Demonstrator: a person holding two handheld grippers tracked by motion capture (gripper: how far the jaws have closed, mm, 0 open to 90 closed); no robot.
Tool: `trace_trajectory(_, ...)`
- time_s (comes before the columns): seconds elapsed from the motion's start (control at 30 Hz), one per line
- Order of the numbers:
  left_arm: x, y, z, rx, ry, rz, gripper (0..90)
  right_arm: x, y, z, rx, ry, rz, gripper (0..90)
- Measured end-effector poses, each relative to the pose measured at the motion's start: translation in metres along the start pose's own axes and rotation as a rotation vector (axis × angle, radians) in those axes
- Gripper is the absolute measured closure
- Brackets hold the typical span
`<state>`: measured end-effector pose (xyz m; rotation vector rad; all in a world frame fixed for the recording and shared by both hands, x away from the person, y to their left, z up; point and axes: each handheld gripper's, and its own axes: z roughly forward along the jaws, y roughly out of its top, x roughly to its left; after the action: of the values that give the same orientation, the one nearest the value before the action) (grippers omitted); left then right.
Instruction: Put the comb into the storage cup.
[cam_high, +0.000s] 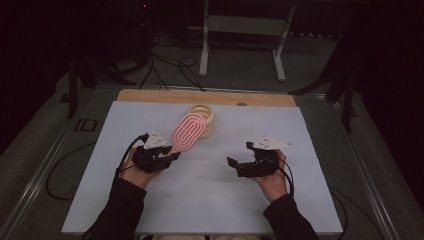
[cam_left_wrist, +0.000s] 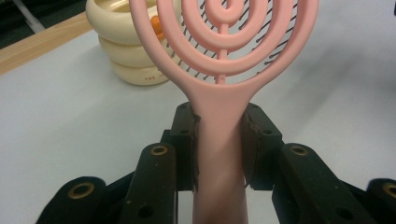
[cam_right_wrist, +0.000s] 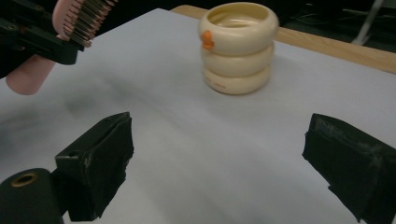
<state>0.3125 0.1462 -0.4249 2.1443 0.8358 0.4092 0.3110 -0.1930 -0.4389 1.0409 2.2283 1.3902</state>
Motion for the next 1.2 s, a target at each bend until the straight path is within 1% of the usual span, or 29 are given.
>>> trace_trajectory(0.07,0.0,0.0,0.0,-0.002,0.0,0.0,70.2,0.002,0.002,0.002,0.007,0.003,-0.007,8.0)
trace_trajectory(0.1,-0.001,0.0,0.0,-0.003,0.002,0.0,70.2,0.006,0.007,0.005,0.008,0.014,-0.019,8.0)
trace_trajectory(0.2,-0.001,0.0,0.0,-0.01,0.004,0.0,70.2,0.011,0.015,0.01,0.001,0.033,-0.026,8.1)
trace_trajectory(0.27,-0.002,0.0,0.0,-0.014,0.004,-0.001,70.2,0.013,0.018,0.012,0.0,0.041,-0.025,8.0)
trace_trajectory(0.37,-0.004,0.0,0.002,-0.008,0.01,0.006,70.2,0.017,0.026,0.02,0.005,0.073,-0.028,8.0)
trace_trajectory(0.5,-0.007,0.001,0.004,-0.007,0.011,0.018,70.2,0.02,0.031,0.025,0.0,0.095,-0.017,8.0)
trace_trajectory(0.73,-0.01,0.001,0.006,-0.008,0.012,0.033,70.2,0.026,0.036,0.031,-0.006,0.112,-0.019,8.0)
trace_trajectory(0.83,-0.011,0.001,0.008,-0.003,0.008,0.035,70.2,0.027,0.037,0.032,-0.007,0.117,-0.021,8.0)
trace_trajectory(1.0,-0.014,0.002,0.01,-0.009,0.005,0.038,70.2,0.03,0.044,0.035,-0.015,0.136,-0.02,8.0)
trace_trajectory(1.07,-0.016,0.002,0.01,-0.013,0.006,0.042,70.2,0.03,0.046,0.037,-0.017,0.148,-0.009,8.0)
trace_trajectory(1.2,-0.018,0.003,0.011,-0.016,-0.001,0.057,70.2,0.033,0.049,0.04,-0.021,0.158,-0.005,8.0)
